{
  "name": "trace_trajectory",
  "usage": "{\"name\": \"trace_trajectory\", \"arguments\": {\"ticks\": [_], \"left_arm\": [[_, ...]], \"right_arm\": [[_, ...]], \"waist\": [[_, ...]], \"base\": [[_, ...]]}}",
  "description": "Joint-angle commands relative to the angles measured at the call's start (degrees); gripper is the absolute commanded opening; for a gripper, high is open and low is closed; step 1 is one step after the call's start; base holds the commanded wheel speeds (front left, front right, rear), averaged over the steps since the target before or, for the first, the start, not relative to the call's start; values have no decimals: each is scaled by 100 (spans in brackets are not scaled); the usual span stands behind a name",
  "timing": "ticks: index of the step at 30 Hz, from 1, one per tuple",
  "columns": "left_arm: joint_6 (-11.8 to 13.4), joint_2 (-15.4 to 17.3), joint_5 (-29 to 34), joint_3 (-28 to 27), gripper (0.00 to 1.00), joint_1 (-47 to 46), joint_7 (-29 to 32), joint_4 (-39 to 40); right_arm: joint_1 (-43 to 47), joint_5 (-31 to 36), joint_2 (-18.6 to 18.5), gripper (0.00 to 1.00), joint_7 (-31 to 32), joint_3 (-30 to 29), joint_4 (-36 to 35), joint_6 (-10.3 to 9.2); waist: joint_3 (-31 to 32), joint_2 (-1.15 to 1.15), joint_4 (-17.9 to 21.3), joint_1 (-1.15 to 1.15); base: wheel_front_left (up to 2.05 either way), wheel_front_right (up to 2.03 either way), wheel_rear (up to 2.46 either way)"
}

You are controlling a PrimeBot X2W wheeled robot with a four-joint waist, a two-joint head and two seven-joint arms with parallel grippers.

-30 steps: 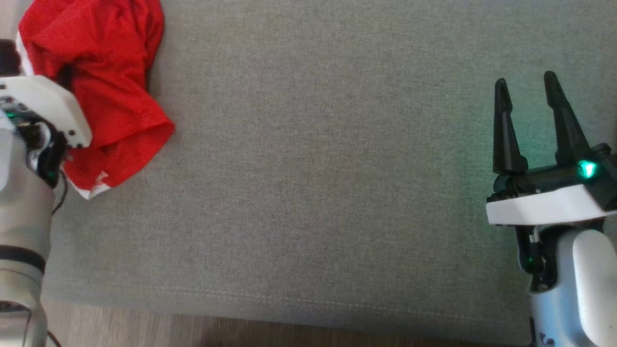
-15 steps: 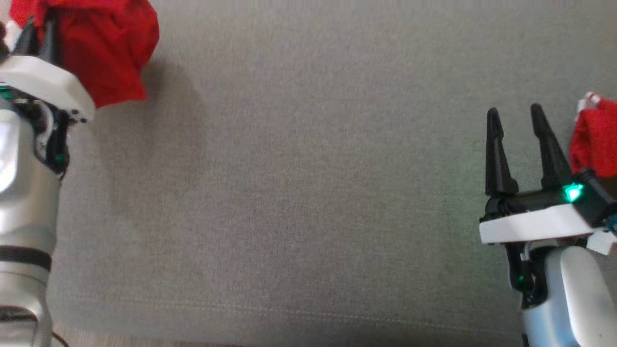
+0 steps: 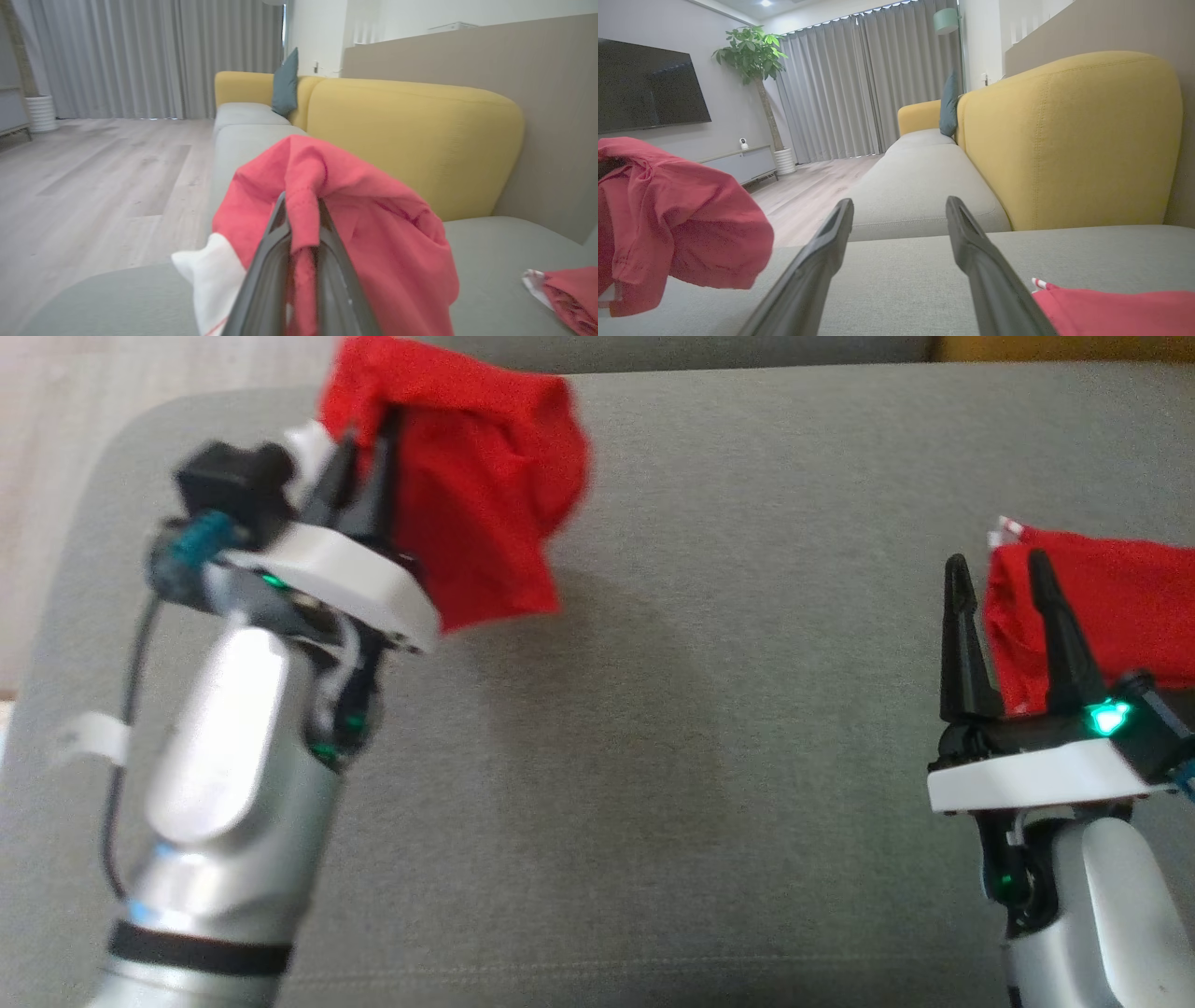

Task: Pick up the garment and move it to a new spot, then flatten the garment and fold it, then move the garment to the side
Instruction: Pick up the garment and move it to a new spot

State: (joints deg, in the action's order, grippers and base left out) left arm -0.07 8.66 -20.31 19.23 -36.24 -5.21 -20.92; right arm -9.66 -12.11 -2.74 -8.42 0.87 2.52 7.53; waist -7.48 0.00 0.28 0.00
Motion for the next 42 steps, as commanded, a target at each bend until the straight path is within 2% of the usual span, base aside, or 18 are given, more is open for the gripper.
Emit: {"name": "trace_trajectory", "arguments": {"ticks": [1, 6, 12, 13, 14, 20, 26, 31, 37, 42], "left_arm": [[106, 37, -11, -134, 0, -129, 67, 337], [477, -305, 103, 106, 0, -30, 89, 445], [856, -516, 59, 239, 0, -255, -348, -163], [895, -532, 38, 267, 38, -308, -445, -308], [921, -546, -13, 291, 100, -357, -527, -450], [888, -575, -301, 656, 100, -557, -785, -1005], [891, -575, -446, 714, 100, -436, -939, -1015], [927, -377, -381, 537, 100, -68, -972, -680], [972, 13, -143, 390, 100, 670, -977, 18], [1000, 175, -102, 245, 100, 1332, -977, 462]], "right_arm": [[-162, -50, -14, 100, -60, 143, -210, -4], [-281, -107, -14, 100, -85, 239, -260, -4], [-244, -232, -14, 100, -187, 558, -237, -4], [-219, -256, -14, 100, -208, 622, -221, -4], [-189, -265, -14, 100, -231, 673, -208, -4], [-68, -301, -14, 100, -321, 755, -138, -4], [22, -270, -14, 100, -342, 685, -50, -4], [122, -200, -14, 100, -299, 572, 2, -4], [271, -150, -14, 100, -230, 531, 67, -4], [393, -155, -14, 100, -213, 506, 108, -4]], "waist": [[-75, 0, 226, 0], [-280, 0, 667, 0], [-486, 0, 1119, 0], [-503, 0, 1177, 0], [-514, 0, 1220, 0], [-520, 0, 1297, 0], [-305, 0, 1050, 0], [-54, 0, 686, 0], [257, 0, 286, 0], [455, 0, 79, 0]], "base": [[0, 0, 0], [0, 0, 0], [0, 0, 0], [0, 0, 0], [0, 0, 0], [0, 0, 0], [0, 0, 0], [0, 0, 0], [0, 0, 0], [0, 0, 0]]}}
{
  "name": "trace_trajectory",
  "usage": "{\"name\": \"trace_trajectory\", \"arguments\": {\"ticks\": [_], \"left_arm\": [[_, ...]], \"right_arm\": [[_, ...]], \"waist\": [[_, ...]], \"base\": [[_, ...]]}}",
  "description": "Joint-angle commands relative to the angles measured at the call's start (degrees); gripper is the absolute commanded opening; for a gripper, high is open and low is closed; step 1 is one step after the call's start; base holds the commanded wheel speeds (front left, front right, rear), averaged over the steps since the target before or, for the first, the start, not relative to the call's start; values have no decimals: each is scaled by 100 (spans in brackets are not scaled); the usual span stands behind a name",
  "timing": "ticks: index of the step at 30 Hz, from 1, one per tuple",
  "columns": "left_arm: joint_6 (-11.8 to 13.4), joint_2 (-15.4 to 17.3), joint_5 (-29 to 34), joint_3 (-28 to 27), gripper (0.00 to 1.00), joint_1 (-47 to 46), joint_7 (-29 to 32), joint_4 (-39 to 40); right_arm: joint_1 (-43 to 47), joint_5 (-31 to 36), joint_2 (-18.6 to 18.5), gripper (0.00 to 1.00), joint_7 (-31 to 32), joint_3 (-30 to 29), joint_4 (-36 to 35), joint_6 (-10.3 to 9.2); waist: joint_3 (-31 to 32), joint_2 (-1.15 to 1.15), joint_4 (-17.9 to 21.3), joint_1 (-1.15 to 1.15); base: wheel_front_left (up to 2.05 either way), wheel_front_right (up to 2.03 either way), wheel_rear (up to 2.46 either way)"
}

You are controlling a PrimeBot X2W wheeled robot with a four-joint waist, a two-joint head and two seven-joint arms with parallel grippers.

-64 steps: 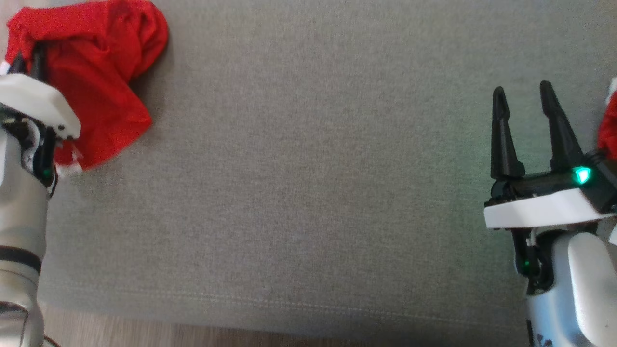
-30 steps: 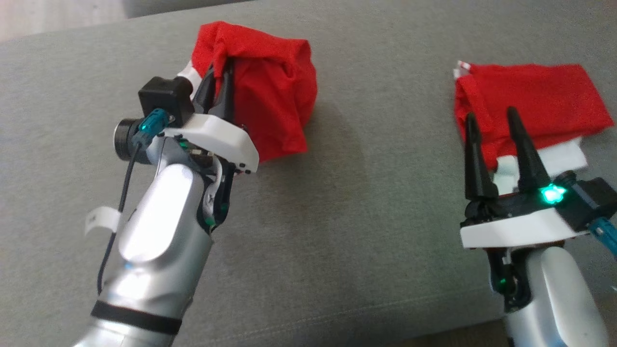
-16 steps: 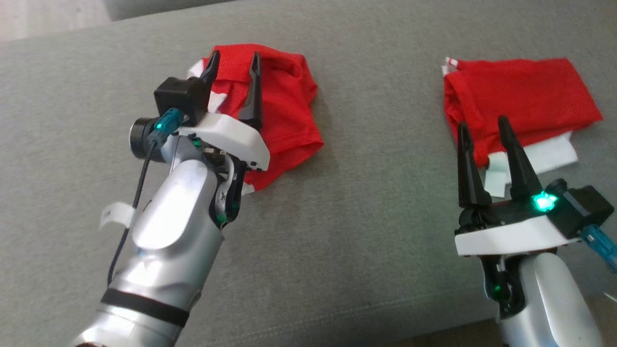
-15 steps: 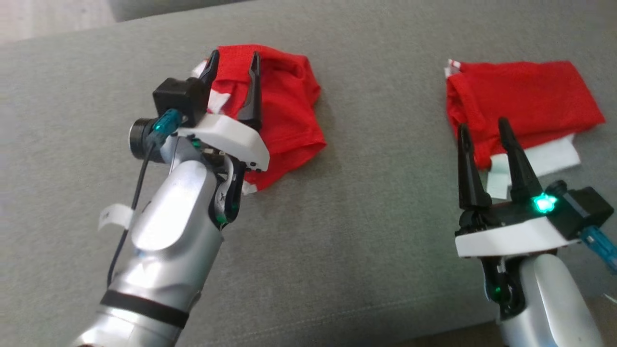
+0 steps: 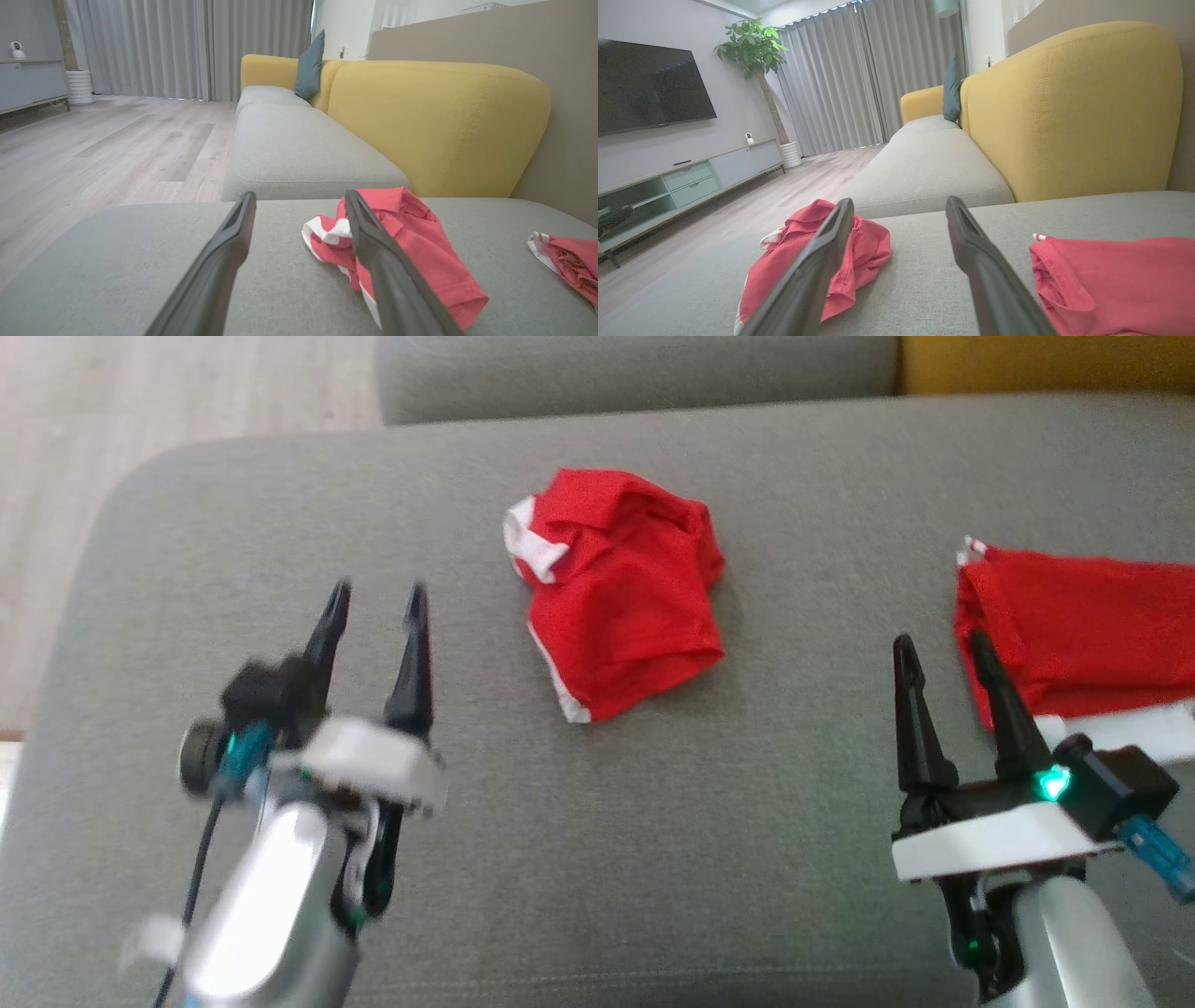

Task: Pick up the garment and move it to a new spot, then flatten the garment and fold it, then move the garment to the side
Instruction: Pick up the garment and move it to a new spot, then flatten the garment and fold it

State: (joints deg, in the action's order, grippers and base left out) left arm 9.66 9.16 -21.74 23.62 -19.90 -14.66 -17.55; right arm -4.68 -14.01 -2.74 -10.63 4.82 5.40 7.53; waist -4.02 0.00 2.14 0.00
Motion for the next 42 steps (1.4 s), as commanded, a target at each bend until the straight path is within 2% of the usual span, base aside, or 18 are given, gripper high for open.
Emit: {"name": "trace_trajectory", "arguments": {"ticks": [1, 7, 14, 34, 42], "left_arm": [[47, 152, 51, -242, 100, -130, -33, 231], [93, 153, 180, -538, 100, 788, -33, 808], [72, -99, 414, -941, 100, 1378, -33, 1196], [-398, -499, 900, -1345, 100, 1561, -33, 1225], [-491, -568, 915, -1364, 100, 1429, -34, 1157]], "right_arm": [[-77, 32, -14, 100, 12, 107, -172, -4], [47, 7, -14, 100, 20, 140, -136, -4], [133, -30, -14, 100, 14, 168, -100, -4], [169, -6, -14, 100, 75, 196, -89, -4], [-136, 301, -14, 100, 551, 947, 42, -4]], "waist": [[150, 0, -147, 0], [321, 0, -287, 0], [387, 0, -341, 0], [376, 0, -420, 0], [127, 0, -660, 0]], "base": [[0, 0, 0], [0, 0, 0], [0, 0, 0], [0, 0, 0], [0, 0, 0]]}}
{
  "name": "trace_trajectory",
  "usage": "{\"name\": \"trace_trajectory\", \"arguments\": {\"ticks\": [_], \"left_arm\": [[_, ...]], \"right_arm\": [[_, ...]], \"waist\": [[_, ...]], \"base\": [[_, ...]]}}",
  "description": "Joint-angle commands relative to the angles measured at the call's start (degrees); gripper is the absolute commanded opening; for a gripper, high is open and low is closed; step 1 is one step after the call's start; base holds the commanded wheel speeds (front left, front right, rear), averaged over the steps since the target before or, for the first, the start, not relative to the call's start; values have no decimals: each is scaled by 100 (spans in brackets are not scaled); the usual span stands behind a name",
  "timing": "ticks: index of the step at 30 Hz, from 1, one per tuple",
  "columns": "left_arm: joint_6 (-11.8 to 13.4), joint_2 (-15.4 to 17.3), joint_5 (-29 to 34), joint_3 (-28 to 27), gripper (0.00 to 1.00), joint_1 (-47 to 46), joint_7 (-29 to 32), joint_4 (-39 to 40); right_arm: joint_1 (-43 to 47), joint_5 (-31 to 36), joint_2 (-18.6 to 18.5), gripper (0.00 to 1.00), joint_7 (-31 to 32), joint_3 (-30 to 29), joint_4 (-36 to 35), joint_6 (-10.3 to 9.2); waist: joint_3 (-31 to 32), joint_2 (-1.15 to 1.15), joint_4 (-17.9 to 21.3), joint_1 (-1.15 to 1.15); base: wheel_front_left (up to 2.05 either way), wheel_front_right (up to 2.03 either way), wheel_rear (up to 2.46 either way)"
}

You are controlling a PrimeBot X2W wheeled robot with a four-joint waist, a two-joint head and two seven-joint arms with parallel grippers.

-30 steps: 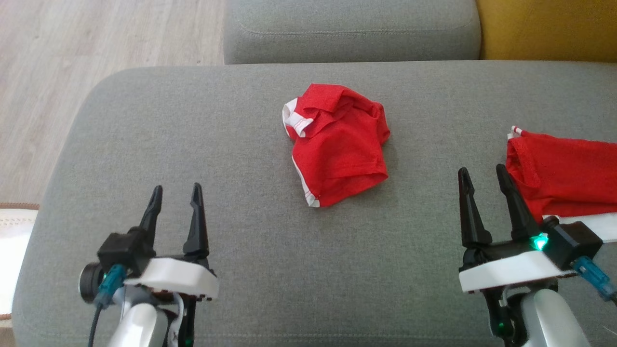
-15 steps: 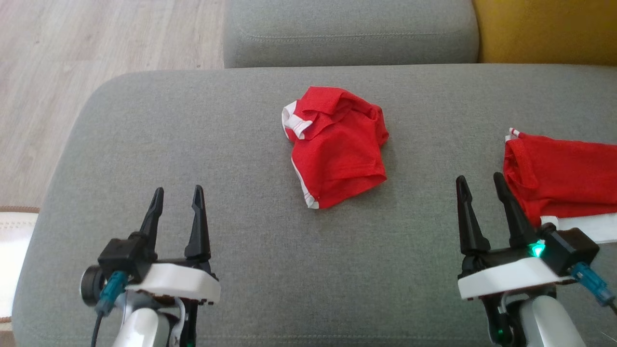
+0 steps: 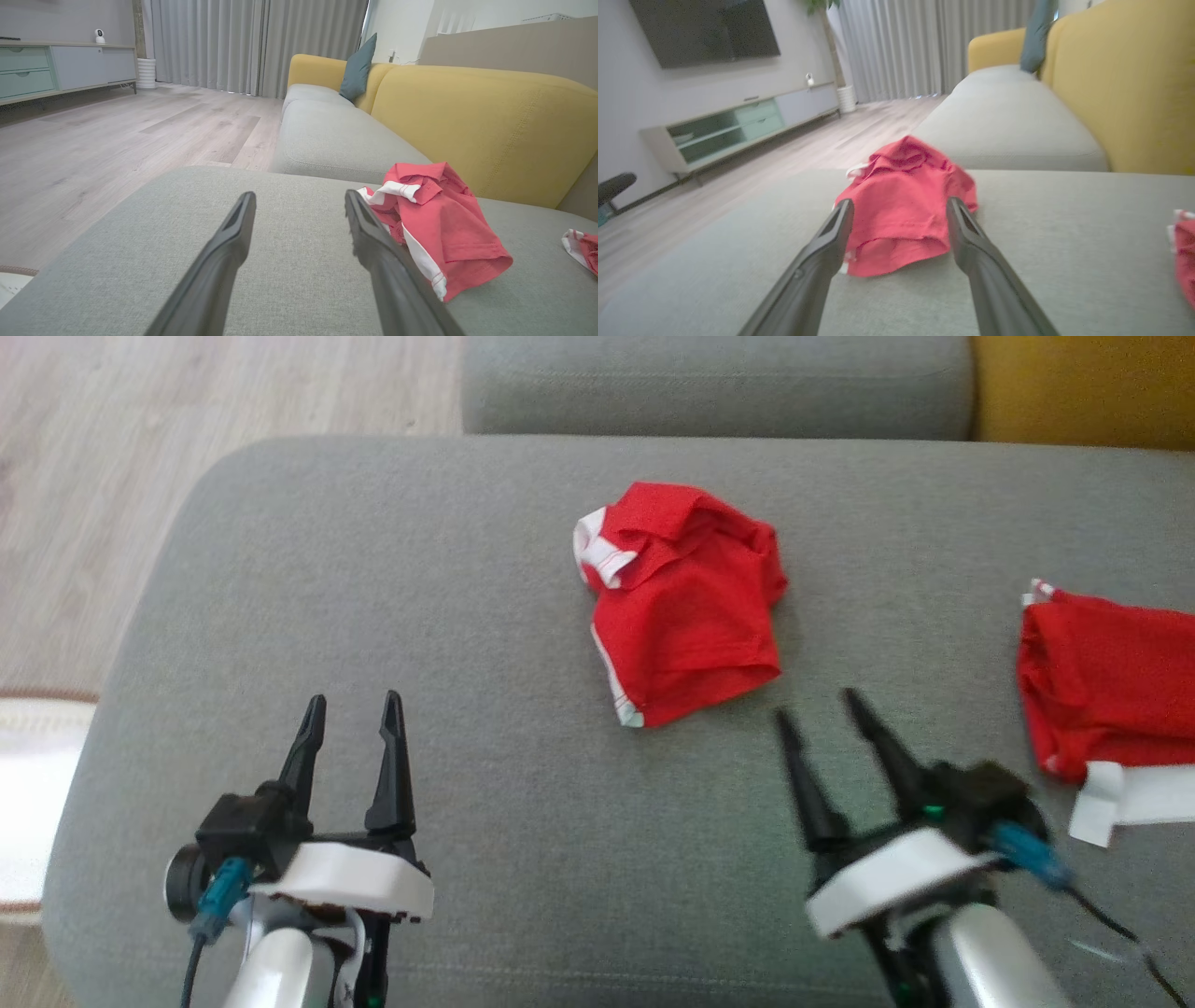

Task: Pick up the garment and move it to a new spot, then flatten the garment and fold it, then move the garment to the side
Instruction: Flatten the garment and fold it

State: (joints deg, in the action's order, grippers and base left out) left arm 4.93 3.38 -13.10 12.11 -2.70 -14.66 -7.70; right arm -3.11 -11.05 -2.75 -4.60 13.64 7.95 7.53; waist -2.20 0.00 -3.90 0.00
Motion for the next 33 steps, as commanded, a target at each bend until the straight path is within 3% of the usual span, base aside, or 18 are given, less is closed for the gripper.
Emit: {"name": "trace_trajectory", "arguments": {"ticks": [1, 6, 10, 18, 26, 27, 28, 33], "left_arm": [[-27, 2, 47, -207, 100, -316, -34, 155], [-75, -27, 29, -157, 100, -450, -34, 94], [-90, -40, -5, -100, 100, -552, -34, 37], [-53, -48, -177, 32, 100, -717, -34, -12], [22, -49, -286, 128, 100, -782, -34, 3], [29, -49, -290, 129, 100, -790, -34, 2], [39, -49, -292, 123, 100, -797, -34, 3], [66, -49, -276, 79, 100, -836, -34, 4]], "right_arm": [[-368, 62, -12, 100, 44, 216, -160, -4], [-838, 238, -12, 100, 478, 841, 327, -4], [-1281, 326, -12, 100, 672, 994, 886, -4], [-1956, 603, -12, 100, 824, 809, 1930, -4], [-2288, 754, -12, 100, 722, 640, 2556, -4], [-2313, 749, -12, 73, 714, 639, 2604, -4], [-2340, 743, -12, 0, 701, 638, 2644, -4], [-2452, 720, -12, 0, 502, 564, 2710, -4]], "waist": [[-104, 0, -113, 0], [-350, 0, -401, 0], [-526, 0, -672, 0], [-746, 0, -1136, 0], [-853, 0, -1316, 0], [-860, 0, -1317, 0], [-868, 0, -1306, 0], [-860, 0, -1152, 0]], "base": [[0, 0, 0], [0, 0, 0], [0, 0, 0], [0, 0, 0], [0, 0, 0], [0, 0, 0], [0, 0, 0], [0, 0, 0]]}}
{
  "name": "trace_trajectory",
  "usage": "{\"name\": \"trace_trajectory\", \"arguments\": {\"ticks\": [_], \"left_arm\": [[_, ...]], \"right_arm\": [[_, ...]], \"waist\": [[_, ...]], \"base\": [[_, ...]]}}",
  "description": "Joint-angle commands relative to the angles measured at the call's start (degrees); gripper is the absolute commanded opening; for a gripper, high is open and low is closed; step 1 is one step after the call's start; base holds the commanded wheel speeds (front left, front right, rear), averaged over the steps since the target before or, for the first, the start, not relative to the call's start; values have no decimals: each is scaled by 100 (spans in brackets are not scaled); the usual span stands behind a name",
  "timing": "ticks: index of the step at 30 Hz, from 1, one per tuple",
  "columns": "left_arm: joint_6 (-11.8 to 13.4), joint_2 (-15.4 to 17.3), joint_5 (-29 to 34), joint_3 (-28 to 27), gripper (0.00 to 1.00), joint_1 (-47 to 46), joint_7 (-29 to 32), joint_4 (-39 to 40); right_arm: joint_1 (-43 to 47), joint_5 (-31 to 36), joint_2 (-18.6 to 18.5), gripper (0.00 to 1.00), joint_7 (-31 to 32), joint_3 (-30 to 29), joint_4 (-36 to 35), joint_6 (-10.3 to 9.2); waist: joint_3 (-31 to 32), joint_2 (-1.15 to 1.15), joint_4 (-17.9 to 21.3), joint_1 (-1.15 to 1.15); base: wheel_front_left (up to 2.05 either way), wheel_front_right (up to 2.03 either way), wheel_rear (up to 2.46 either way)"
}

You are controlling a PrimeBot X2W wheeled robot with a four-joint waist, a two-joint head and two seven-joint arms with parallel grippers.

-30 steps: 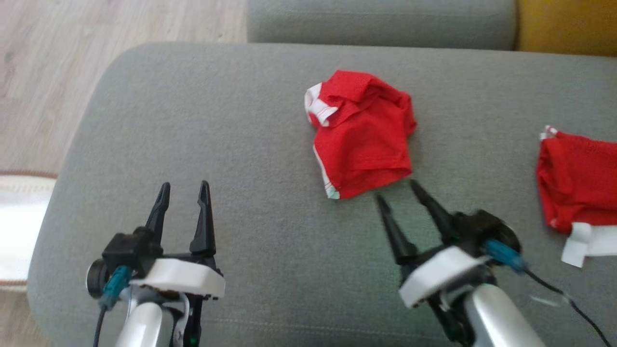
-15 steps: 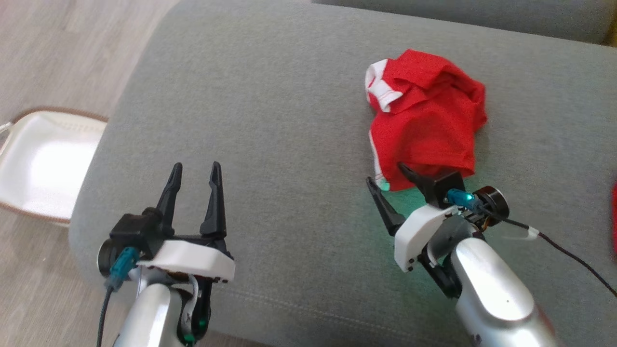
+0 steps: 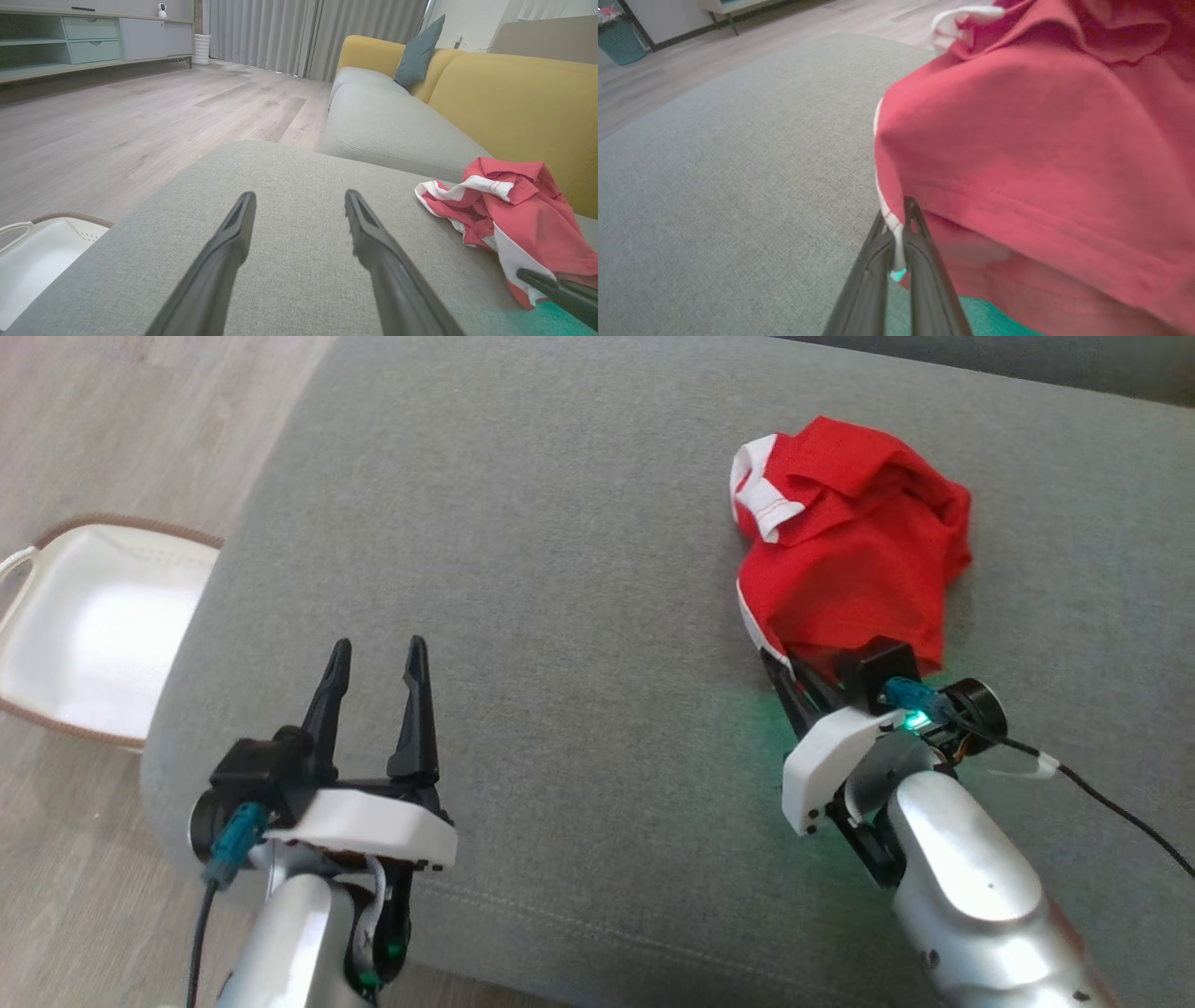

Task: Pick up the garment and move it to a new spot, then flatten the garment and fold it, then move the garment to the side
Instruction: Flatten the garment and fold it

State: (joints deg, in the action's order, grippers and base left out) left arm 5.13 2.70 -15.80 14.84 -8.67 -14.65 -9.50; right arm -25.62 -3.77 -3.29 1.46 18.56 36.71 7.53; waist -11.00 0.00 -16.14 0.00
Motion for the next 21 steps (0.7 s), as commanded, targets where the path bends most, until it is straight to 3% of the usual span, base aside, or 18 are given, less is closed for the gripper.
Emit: {"name": "trace_trajectory", "arguments": {"ticks": [1, 11, 21], "left_arm": [[46, 19, 1, -212, 100, -240, -35, 182], [38, 18, 38, -342, 100, -80, -35, 226], [-6, 18, 109, -293, 100, 10, -35, 295]], "right_arm": [[-210, -31, 41, 0, -155, 46, -179, -4], [84, 20, 41, 0, -455, -626, -836, -4], [1197, 749, 41, 0, 127, -2166, -2413, -4]], "waist": [[39, 0, 123, 0], [337, 0, 841, 0], [478, 0, 1549, 0]], "base": [[0, 0, 0], [0, 0, 0], [0, 0, 0]]}}
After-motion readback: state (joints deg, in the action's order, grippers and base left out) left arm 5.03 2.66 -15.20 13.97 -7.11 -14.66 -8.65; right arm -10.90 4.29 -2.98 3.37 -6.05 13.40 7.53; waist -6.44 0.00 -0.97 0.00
